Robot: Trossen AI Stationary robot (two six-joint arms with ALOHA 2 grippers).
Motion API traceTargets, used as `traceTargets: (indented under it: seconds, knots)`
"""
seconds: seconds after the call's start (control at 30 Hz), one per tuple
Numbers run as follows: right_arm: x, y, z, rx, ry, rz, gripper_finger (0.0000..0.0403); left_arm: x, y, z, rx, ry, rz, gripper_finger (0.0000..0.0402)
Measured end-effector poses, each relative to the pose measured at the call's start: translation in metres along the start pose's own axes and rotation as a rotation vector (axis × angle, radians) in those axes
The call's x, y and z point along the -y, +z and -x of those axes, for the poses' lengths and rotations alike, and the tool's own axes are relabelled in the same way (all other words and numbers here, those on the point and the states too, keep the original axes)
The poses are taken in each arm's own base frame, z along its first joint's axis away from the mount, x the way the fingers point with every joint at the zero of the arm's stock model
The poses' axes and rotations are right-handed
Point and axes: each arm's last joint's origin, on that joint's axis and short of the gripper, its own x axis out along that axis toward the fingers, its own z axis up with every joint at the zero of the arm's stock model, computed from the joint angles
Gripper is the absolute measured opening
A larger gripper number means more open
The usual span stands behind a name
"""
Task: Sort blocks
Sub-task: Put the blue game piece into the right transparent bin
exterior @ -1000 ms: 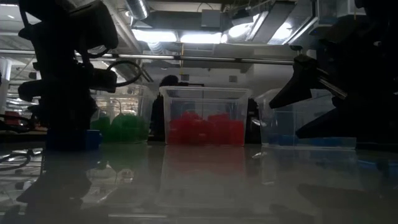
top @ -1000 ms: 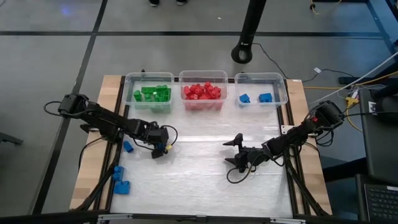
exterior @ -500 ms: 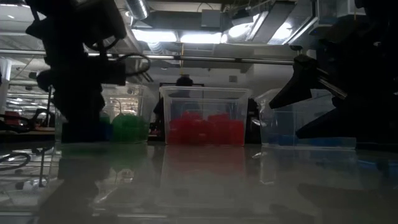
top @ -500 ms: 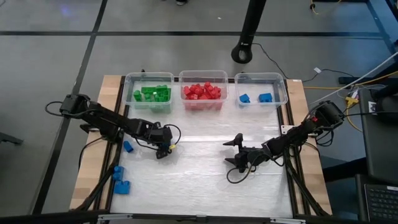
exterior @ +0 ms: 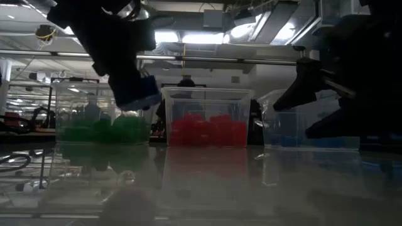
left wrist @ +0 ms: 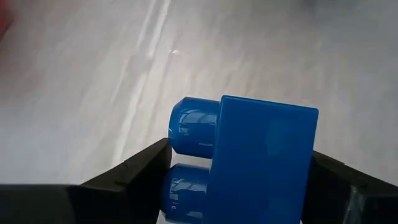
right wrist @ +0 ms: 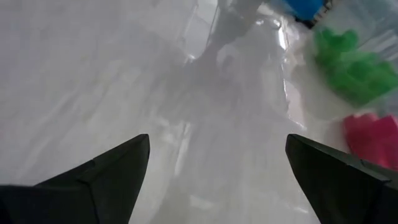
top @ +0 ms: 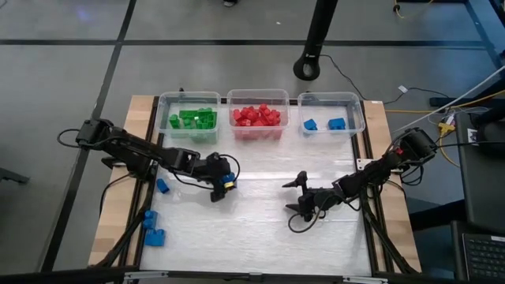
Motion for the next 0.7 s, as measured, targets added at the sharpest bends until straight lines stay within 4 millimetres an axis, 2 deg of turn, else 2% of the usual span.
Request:
traceTargets:
  seconds: [0.17, 0.3, 0.5, 0.6, 0.7]
  knots:
    - [0.006, 0.011, -0.002, 0.068, -0.055, 0.004, 0.0376, 0.005, 0.007, 0.001, 0.058, -0.087, 0.025, 0.0273]
    - [0.017, 0.032, -0.009, 0.120, -0.074, 0.150, 0.0376, 0.006, 0.014, 0.001, 0.103, -0.165, 0.059, 0.0270]
    - [0.040, 0.067, -0.030, 0.179, -0.112, 0.454, 0.0376, 0.003, 0.021, 0.002, 0.132, -0.239, 0.130, 0.0271]
    - [0.050, 0.080, -0.044, 0.160, -0.102, 0.573, 0.0376, 0.003, 0.022, 0.002, 0.132, -0.244, 0.150, 0.0271]
    - [0.061, 0.090, -0.058, 0.113, -0.098, 0.619, 0.0376, 0.005, 0.022, 0.002, 0.127, -0.269, 0.153, 0.0271]
